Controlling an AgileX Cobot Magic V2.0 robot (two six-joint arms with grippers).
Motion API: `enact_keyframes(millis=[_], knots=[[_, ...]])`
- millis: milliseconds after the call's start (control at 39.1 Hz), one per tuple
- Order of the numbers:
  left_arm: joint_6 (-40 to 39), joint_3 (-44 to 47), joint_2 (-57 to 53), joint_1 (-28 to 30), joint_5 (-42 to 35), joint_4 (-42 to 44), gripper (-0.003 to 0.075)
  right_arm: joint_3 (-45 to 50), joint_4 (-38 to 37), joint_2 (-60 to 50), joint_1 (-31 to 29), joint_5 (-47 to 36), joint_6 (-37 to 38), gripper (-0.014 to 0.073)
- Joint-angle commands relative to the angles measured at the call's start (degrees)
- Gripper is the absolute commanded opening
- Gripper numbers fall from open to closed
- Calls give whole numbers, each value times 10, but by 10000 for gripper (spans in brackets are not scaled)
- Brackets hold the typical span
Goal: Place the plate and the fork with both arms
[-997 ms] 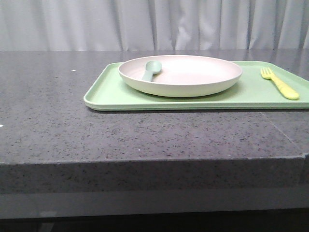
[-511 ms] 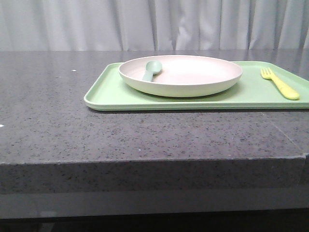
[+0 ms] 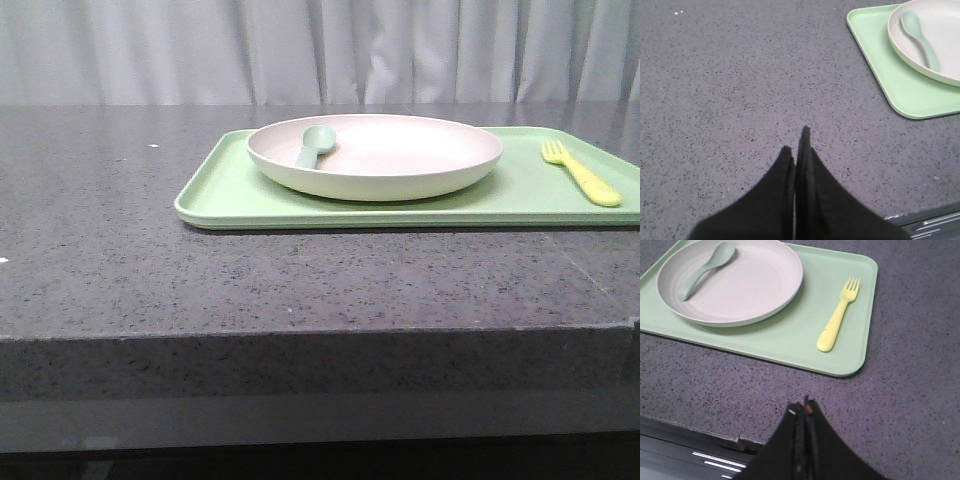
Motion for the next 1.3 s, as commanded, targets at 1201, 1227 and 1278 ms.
enact_keyframes(millis=[1201,1227,1278], knots=[[-51,456,-342,65,-525,47,-18,-15,-1,2,0,-38,-3,-102],[-51,456,-342,65,-525,47,-18,-15,-1,2,0,-38,-3,-102],[-51,456,-342,65,-525,47,-18,-15,-1,2,0,-38,-3,-102]])
